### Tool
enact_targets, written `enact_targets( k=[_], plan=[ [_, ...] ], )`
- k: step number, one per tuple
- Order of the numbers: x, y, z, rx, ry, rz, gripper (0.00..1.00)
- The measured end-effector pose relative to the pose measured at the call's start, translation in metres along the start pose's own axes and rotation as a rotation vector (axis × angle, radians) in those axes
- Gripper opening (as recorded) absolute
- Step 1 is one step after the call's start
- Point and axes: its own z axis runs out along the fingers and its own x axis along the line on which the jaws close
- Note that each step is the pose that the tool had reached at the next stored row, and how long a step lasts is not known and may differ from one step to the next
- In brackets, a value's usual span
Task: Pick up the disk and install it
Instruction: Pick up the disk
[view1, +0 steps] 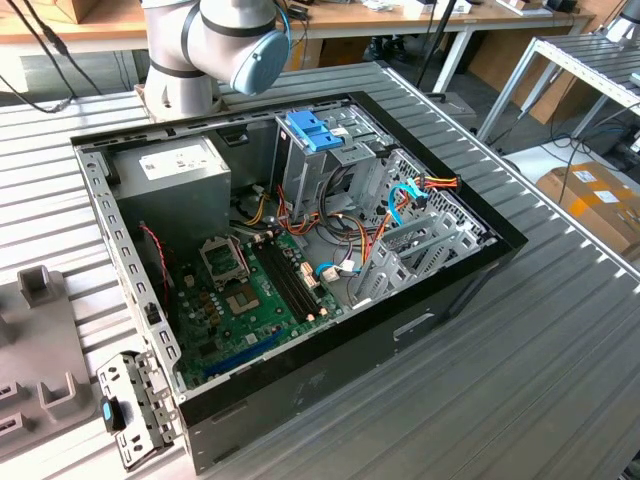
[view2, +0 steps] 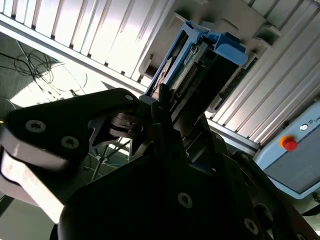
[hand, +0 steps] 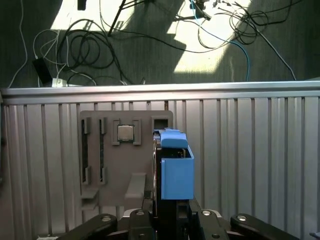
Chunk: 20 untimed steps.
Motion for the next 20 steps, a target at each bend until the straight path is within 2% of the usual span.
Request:
enact_targets(
  k=[3, 8, 11, 13, 20],
  plan=[
    [0.0000, -0.0003, -0.0059, 0.0000, 0.0001, 0.000, 0.35],
    [0.0000, -0.0003, -0.0059, 0.0001, 0.0000, 0.000, 0.35],
    [-0.0001, -0.0031, -0.0058, 0.0001, 0.0000, 0.000, 0.35],
    [-0.0003, -0.0101, -0.0056, 0.0000, 0.0001, 0.000, 0.35],
    [-0.0009, -0.0287, -0.0048, 0.0001, 0.0000, 0.000, 0.35]
  ],
)
